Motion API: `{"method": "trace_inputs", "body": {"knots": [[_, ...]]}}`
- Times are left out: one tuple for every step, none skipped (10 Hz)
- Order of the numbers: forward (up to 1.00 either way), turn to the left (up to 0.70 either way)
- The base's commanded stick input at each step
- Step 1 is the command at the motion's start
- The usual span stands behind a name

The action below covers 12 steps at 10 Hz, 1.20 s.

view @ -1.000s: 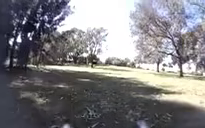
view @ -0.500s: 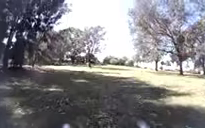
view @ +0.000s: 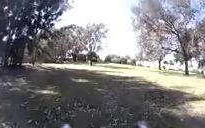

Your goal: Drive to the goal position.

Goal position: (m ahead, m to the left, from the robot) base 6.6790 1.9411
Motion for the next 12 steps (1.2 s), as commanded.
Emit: {"method": "trace_inputs", "body": {"knots": [[1.00,-0.03],[1.00,0.00],[1.00,0.00],[1.00,0.00],[1.00,0.00],[1.00,0.00],[1.00,0.00],[1.00,0.00],[1.00,0.00],[1.00,0.00],[1.00,-0.10],[1.00,-0.24]]}}
